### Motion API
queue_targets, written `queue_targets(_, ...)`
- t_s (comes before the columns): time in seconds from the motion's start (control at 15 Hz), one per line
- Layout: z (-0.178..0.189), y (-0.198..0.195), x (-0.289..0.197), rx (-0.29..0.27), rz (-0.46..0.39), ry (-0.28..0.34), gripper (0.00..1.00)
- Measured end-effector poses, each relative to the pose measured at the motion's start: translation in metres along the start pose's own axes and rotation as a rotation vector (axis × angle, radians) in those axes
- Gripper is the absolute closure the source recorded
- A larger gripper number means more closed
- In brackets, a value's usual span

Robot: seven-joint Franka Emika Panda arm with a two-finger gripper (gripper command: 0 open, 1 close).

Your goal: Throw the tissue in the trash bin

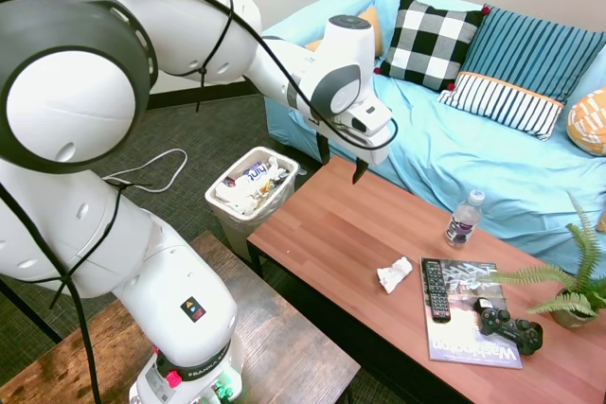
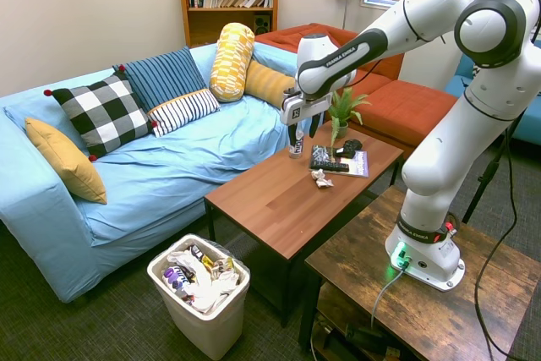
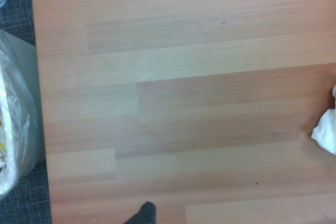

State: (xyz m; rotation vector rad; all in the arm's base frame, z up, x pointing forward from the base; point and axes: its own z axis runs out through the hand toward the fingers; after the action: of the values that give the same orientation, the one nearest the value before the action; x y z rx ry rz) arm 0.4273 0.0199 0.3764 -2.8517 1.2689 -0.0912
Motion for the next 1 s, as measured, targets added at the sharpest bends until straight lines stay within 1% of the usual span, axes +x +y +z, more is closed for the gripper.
queue_targets(0.2,-0.001,-0.001,0.002,-0.003,0.006,-0.004,0.0)
queue_targets(0.27,-0.001,0.0,0.007,-0.003,0.022,-0.004,0.0)
queue_targets(0.4,0.002,0.007,0.027,-0.005,0.076,0.002,0.0)
queue_targets(0.53,0.013,0.02,0.055,-0.006,0.143,0.01,0.0)
queue_targets(0.73,0.043,0.041,0.096,-0.016,0.252,0.039,0.0)
queue_targets(0.87,0.074,0.051,0.116,-0.041,0.308,0.038,0.0)
queue_targets(1.0,0.11,0.058,0.132,-0.069,0.348,0.023,0.0)
